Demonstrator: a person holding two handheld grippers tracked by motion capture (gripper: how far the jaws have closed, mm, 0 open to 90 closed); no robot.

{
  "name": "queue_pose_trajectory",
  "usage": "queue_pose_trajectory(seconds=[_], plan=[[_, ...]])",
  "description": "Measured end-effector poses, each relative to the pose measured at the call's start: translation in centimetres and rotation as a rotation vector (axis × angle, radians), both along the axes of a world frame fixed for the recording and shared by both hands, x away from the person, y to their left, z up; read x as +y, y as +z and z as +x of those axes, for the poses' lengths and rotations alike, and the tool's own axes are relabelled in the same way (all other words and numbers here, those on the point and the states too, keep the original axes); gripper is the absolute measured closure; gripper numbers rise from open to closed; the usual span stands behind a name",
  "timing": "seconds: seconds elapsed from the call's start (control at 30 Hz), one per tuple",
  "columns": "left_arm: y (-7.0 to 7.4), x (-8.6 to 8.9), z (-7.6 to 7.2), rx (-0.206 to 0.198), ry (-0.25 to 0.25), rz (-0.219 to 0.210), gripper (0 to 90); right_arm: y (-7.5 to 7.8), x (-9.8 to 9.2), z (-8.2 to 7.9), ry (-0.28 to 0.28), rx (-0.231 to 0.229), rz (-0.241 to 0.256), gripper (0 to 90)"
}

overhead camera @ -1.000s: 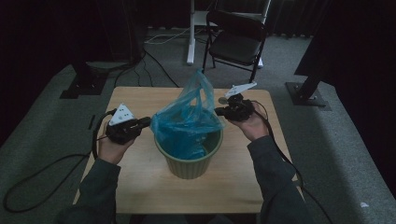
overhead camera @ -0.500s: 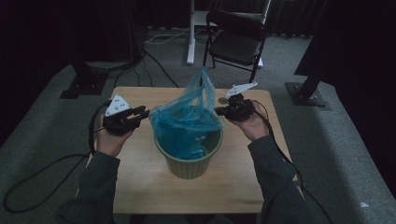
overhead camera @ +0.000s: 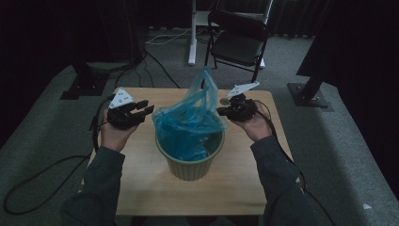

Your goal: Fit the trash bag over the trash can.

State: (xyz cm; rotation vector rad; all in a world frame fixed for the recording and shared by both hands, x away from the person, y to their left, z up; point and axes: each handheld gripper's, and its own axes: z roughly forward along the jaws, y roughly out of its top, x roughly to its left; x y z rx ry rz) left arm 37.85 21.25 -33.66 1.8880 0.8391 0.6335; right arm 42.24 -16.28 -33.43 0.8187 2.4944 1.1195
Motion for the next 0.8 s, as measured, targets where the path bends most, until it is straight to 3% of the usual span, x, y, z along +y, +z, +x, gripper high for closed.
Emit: queue_pose_trajectory(seconds=[0.33,0.6,0.8], plan=[[1.7,-1.8,1.8,0.014,-0.041,-0.008,61.3,-0.1,0.5,0.0,0.02,0.001,-0.006,90.0],[1.3,-3.4,4.0,0.08,-0.082,0.001,57.9,-0.1,0.6,0.0,0.026,0.0,-0.004,90.0],[1.0,-4.4,4.7,0.109,-0.138,-0.003,53.9,0.1,0.5,0.0,0.024,-0.002,-0.003,90.0]])
